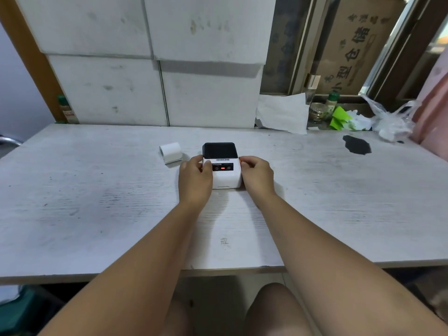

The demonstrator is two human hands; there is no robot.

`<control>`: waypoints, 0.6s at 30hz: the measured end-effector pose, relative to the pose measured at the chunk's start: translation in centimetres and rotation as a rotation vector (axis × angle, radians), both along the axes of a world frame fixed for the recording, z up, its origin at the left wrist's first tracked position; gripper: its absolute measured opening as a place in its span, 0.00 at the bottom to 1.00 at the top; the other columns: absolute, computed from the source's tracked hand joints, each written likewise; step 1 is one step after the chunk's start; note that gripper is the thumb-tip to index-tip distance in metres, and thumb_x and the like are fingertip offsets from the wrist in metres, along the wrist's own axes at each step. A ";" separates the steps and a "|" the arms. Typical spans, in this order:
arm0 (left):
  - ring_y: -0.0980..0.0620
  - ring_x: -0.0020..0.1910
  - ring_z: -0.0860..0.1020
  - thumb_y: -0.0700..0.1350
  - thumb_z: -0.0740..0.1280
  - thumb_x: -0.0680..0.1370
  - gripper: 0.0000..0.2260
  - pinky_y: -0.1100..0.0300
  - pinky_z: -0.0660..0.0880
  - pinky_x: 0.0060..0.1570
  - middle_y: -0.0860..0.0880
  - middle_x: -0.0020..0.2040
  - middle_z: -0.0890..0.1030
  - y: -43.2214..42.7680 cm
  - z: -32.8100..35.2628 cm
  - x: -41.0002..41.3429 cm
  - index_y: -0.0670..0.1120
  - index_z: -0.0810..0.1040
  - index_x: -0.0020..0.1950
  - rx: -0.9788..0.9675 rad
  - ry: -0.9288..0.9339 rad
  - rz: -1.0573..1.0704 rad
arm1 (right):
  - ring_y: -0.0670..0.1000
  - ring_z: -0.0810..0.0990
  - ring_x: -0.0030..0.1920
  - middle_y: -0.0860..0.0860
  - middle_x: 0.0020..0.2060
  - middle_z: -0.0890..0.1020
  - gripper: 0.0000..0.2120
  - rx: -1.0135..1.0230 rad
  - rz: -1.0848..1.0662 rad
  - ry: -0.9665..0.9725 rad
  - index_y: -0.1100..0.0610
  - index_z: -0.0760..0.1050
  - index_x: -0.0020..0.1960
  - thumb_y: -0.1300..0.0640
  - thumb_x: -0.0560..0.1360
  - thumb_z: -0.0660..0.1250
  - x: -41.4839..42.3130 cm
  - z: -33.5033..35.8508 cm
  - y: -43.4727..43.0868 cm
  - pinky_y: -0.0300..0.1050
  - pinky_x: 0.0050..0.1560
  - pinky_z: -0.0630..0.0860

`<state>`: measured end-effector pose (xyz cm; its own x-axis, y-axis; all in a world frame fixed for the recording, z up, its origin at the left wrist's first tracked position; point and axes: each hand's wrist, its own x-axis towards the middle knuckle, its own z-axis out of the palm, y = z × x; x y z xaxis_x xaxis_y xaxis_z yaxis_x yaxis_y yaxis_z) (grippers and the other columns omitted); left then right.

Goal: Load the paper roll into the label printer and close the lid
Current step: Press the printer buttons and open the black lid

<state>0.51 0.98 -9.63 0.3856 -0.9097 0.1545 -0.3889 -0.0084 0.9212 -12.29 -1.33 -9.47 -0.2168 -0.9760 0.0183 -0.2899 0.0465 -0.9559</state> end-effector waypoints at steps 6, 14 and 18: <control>0.53 0.57 0.72 0.46 0.55 0.80 0.16 0.59 0.67 0.55 0.51 0.65 0.73 0.4 0.7 0.2 0.45 0.70 0.66 0.064 0.053 -0.061 | 0.51 0.80 0.55 0.45 0.51 0.81 0.15 -0.033 0.066 0.027 0.51 0.78 0.60 0.59 0.78 0.58 0.4 0.2 0.7 0.53 0.56 0.79; 0.53 0.51 0.73 0.45 0.54 0.79 0.16 0.58 0.68 0.51 0.56 0.52 0.76 1.0 0.6 0.2 0.51 0.71 0.65 0.032 0.019 -0.136 | 0.48 0.81 0.57 0.43 0.56 0.83 0.23 -0.044 0.126 -0.036 0.42 0.76 0.61 0.61 0.73 0.54 0.3 0.1 1.2 0.55 0.56 0.80; 0.57 0.52 0.72 0.46 0.56 0.79 0.16 0.61 0.66 0.51 0.58 0.52 0.75 1.2 0.7 0.3 0.53 0.72 0.66 0.026 0.049 -0.146 | 0.49 0.82 0.56 0.41 0.54 0.84 0.24 -0.039 0.185 -0.067 0.39 0.77 0.59 0.59 0.71 0.55 0.1 0.4 1.4 0.58 0.55 0.80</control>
